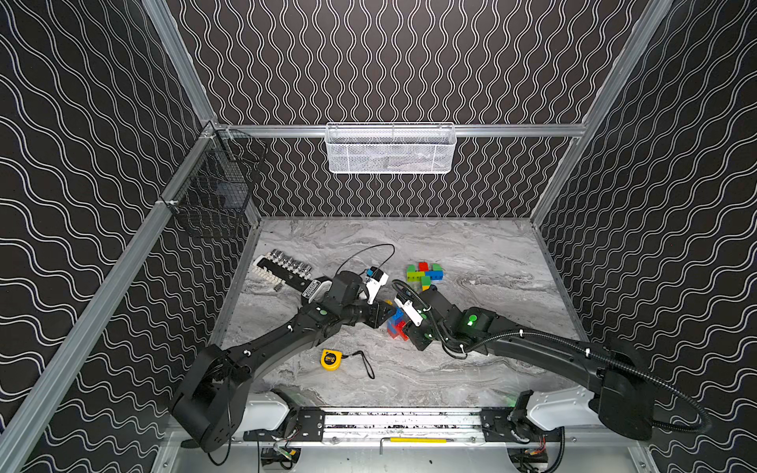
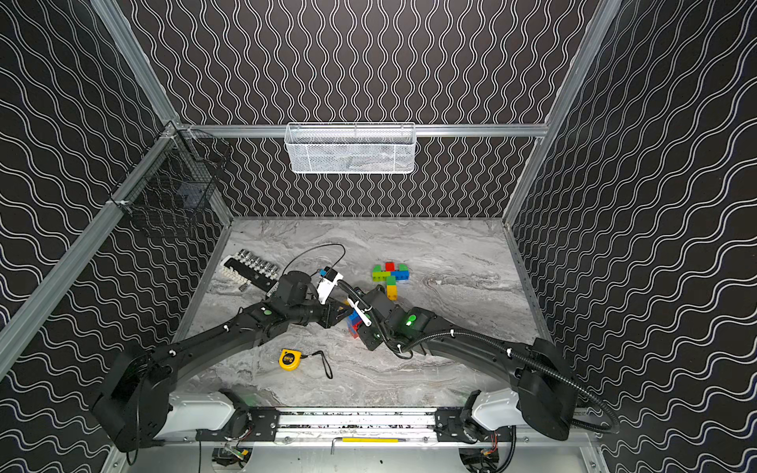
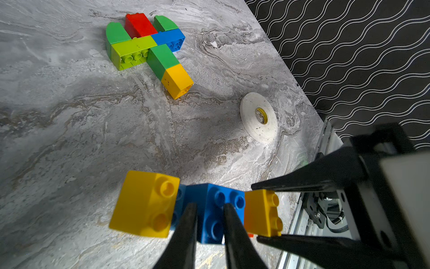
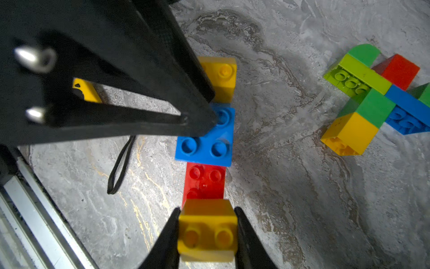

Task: Assemble a fork with lego
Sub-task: Assemble the lego brick with the lego brick.

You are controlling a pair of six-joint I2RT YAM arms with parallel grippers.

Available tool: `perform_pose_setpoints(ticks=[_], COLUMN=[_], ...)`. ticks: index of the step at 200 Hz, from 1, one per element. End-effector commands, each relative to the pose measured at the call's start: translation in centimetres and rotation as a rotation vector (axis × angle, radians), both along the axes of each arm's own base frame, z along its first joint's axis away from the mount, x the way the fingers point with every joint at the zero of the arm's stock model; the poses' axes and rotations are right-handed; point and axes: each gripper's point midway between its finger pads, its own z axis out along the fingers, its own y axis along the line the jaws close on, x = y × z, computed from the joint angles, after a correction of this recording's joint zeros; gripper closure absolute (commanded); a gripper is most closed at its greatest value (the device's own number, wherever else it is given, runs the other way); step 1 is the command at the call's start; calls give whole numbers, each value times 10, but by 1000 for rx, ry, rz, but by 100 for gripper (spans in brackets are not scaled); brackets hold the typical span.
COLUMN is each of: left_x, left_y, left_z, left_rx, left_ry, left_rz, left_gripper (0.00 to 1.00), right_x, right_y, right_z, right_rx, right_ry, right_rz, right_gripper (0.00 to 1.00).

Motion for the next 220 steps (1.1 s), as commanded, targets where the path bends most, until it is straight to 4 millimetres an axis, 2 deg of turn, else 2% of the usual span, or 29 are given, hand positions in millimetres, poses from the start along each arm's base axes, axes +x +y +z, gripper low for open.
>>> perform_pose_setpoints(ticks=[1, 75, 220], left_x=[2, 1, 2], left_y=[1, 1, 2], left_z=[-1, -2, -3], left_rx=[11, 14, 21], left_ry=[-13, -9, -8], left_rz=[-2, -3, 1], left_gripper=[76, 76, 76], right_x=[4, 1, 1], right_y=[4, 7, -2], right_z=[2, -3, -18], right_rx=[24, 10, -39], right_ry=[-16, -16, 6], right_rz=[-22, -38, -92], right_gripper=[100, 100, 100])
